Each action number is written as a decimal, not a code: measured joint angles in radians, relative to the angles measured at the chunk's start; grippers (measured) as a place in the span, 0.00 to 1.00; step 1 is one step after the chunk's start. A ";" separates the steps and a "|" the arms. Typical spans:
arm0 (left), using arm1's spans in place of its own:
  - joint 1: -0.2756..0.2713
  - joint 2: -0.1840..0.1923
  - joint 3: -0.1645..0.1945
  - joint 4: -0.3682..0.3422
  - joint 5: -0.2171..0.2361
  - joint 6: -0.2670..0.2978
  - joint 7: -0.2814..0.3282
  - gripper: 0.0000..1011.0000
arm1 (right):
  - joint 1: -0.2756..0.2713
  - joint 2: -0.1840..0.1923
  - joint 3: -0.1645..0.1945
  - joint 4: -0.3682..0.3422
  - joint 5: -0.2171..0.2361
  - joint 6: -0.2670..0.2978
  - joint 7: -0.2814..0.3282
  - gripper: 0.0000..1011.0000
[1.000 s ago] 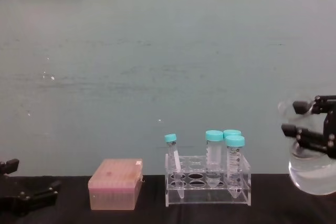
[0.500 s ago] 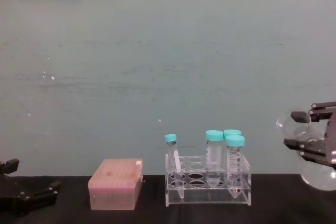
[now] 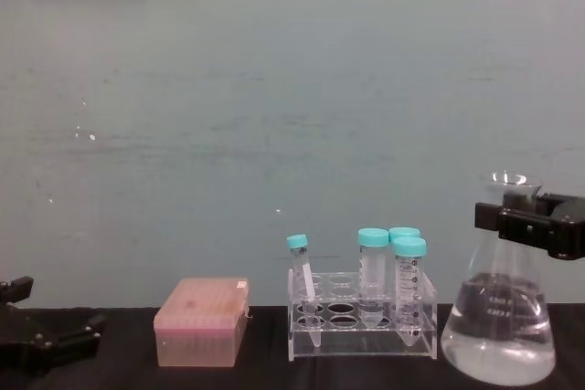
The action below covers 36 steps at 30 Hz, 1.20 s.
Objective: Pick up the beaker with the right gripper, shake it three times, and then put it down.
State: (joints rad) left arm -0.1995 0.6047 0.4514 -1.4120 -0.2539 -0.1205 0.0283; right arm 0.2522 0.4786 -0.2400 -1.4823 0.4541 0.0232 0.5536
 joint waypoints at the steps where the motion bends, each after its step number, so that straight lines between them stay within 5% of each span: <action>1: 0.000 0.000 0.000 0.000 0.000 0.000 0.000 0.99 | -0.003 -0.003 0.002 -0.001 0.021 0.016 -0.001 0.45; 36: 0.000 0.000 0.000 0.000 0.000 0.000 0.000 0.99 | -0.003 0.006 -0.011 -0.006 0.039 0.024 -0.017 0.45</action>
State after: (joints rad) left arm -0.1995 0.6047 0.4514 -1.4120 -0.2539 -0.1205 0.0283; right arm 0.2496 0.4850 -0.2512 -1.4881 0.4930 0.0471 0.5366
